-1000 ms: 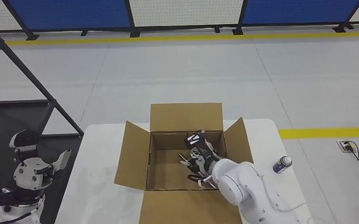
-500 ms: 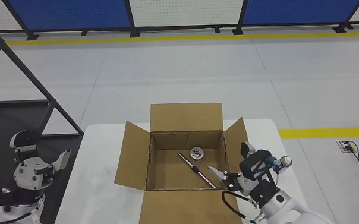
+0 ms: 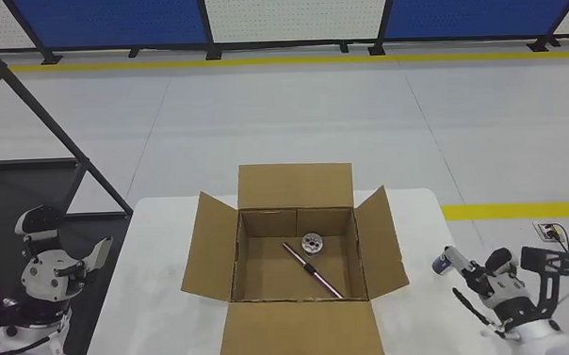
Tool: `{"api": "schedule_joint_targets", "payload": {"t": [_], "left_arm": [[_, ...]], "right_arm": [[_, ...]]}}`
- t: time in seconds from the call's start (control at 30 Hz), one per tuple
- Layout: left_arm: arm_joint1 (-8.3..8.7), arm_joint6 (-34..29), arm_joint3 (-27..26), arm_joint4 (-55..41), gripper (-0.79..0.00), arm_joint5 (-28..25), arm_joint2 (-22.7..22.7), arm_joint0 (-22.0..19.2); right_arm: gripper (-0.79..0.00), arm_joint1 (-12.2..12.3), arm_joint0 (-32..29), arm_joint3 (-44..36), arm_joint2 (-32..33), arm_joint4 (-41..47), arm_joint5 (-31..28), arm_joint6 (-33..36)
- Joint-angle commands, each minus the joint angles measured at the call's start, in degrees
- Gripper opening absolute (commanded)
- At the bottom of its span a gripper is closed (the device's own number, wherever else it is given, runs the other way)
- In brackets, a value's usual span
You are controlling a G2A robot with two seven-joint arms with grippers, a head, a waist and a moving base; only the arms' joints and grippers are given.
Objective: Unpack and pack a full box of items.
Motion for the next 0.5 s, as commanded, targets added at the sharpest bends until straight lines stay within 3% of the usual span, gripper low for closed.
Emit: {"api": "schedule_joint_targets", "payload": {"t": [0.0,0.27,0.47], "left_arm": [[0.0,0.0,0.0,0.0,0.0,0.0,0.0,0.0],[0.0,0.0,0.0,0.0,0.0,0.0,0.0,0.0],[0.0,0.0,0.0,0.0,0.0,0.0,0.0,0.0]], "right_arm": [[0.0,0.2,3.6,5.3,-0.2,-0.3,2.7,2.9],[0.0,1.1,14.1,23.5,-0.2,0.9,0.8,8.1],[0.0,1.4,15.4,26.3,-0.2,0.6,-1.0,10.5]]}}
